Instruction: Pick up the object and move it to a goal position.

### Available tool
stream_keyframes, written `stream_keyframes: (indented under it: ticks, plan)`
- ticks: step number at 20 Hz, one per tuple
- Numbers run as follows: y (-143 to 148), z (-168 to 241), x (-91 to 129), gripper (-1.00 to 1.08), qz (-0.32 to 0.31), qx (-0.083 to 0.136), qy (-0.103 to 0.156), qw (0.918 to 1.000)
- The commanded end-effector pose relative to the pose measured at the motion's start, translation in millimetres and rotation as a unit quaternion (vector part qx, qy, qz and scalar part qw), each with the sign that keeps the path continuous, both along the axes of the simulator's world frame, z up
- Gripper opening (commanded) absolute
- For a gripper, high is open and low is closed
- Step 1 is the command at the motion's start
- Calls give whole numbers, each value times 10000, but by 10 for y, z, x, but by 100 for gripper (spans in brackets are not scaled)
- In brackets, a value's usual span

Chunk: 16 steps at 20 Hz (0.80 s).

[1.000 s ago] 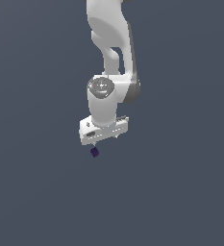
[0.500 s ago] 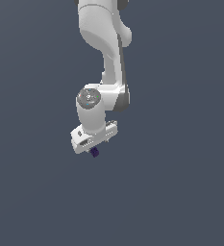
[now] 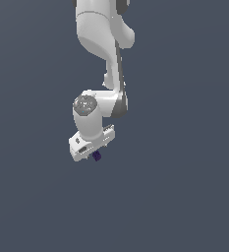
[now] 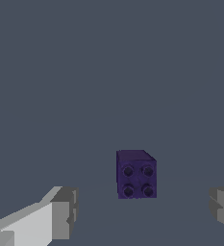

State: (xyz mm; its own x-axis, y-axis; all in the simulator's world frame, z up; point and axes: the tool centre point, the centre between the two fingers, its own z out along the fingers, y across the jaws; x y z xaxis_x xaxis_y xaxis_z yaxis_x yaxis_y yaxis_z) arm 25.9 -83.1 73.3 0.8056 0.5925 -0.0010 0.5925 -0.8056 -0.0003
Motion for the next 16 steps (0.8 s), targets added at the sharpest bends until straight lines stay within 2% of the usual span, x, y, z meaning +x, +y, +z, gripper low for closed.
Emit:
stream_keyframes:
  ticks: [1, 7, 16]
  plan:
    - [-12, -12, 4, 100, 44, 2, -5, 10000]
    - [-11, -72, 0, 100, 30, 1, -2, 10000]
    - [-11, -479, -8, 100, 47, 1, -4, 10000]
